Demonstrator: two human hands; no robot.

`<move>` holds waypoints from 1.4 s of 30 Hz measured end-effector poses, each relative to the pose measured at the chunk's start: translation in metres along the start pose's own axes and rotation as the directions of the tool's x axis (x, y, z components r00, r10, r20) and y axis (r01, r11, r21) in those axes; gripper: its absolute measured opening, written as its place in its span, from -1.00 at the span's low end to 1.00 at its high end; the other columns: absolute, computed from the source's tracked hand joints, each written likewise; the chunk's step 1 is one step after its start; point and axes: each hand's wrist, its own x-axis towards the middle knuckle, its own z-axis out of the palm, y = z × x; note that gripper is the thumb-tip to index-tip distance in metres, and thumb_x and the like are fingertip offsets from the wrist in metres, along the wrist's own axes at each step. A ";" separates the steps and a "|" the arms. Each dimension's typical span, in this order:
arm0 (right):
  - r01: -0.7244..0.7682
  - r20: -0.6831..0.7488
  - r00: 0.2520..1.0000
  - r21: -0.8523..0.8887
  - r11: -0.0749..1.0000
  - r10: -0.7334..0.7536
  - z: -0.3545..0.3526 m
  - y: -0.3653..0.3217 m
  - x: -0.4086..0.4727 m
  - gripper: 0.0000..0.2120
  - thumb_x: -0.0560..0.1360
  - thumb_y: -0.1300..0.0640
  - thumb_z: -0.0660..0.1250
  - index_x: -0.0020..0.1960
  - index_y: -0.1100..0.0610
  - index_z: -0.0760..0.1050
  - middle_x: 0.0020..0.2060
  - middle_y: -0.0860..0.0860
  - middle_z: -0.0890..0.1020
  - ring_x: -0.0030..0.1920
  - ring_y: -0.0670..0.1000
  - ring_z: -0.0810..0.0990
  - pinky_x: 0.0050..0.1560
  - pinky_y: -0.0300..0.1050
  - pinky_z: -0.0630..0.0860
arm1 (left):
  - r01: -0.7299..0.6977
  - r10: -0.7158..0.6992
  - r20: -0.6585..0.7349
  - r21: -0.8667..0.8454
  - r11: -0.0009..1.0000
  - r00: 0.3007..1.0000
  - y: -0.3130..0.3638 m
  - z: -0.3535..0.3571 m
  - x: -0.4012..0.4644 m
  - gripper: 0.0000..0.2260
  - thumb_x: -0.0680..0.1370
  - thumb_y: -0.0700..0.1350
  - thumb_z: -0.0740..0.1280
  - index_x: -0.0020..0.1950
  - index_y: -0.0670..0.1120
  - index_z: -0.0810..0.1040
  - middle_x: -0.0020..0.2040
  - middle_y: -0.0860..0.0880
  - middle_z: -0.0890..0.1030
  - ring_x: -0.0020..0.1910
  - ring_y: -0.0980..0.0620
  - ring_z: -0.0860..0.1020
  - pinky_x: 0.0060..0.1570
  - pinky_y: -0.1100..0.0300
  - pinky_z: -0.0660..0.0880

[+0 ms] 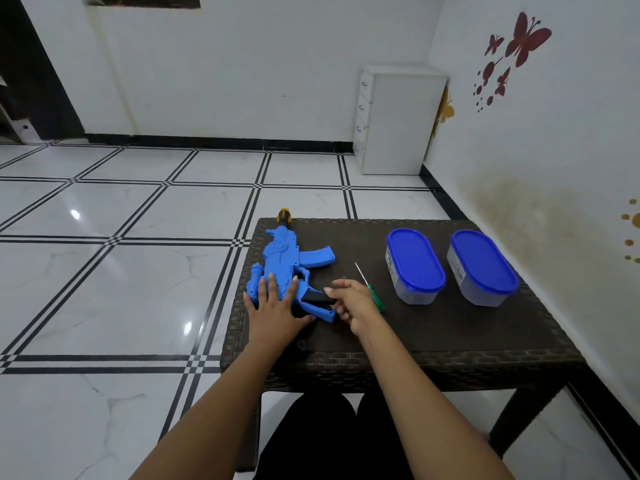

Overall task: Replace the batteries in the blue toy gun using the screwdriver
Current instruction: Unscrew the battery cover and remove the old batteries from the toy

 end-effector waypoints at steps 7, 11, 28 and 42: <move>0.147 0.000 0.989 -0.056 0.988 -0.148 -0.036 0.000 -0.013 -0.81 0.52 0.20 0.32 0.13 0.15 0.48 -0.30 0.07 0.60 -0.38 -0.08 0.55 -0.38 -0.29 0.50 | -0.009 0.009 -0.017 -0.021 1.000 1.000 -0.001 0.002 0.000 -0.27 0.49 0.35 0.12 0.53 0.17 -0.15 0.55 -0.14 -0.21 0.52 -0.12 -0.24 0.41 -0.22 -0.24; 0.251 -0.130 0.842 -0.764 0.595 -0.523 -0.063 0.000 -0.018 -0.86 0.51 0.11 0.31 0.04 0.13 0.54 -0.11 0.03 0.63 -0.11 -0.01 0.59 -0.12 -0.12 0.50 | -0.014 0.014 0.001 -0.029 0.999 1.000 -0.002 0.001 0.000 -0.27 0.48 0.36 0.12 0.53 0.18 -0.15 0.55 -0.14 -0.23 0.52 -0.12 -0.25 0.41 -0.23 -0.23; 0.200 0.054 0.785 -0.965 0.169 -0.617 -0.056 0.018 -0.014 -0.63 0.59 -0.07 0.14 0.18 0.18 0.49 0.08 0.07 0.54 0.10 0.03 0.50 -0.08 -0.16 0.42 | -0.094 0.096 0.096 -0.020 0.995 0.991 -0.016 -0.009 -0.006 -0.19 0.42 0.39 0.19 0.52 0.19 -0.15 0.55 -0.10 -0.24 0.52 -0.08 -0.26 0.43 -0.20 -0.23; 0.280 -0.055 0.816 -0.833 0.478 -0.575 -0.057 -0.058 -0.042 -0.81 0.53 0.24 0.25 0.06 0.22 0.60 0.01 0.09 0.65 0.03 0.08 0.58 -0.03 -0.11 0.48 | -0.088 0.091 0.077 -0.049 0.995 0.993 -0.010 -0.016 -0.011 -0.17 0.39 0.46 0.07 0.55 0.11 -0.04 0.56 -0.12 -0.15 0.53 -0.07 -0.20 0.45 -0.16 -0.25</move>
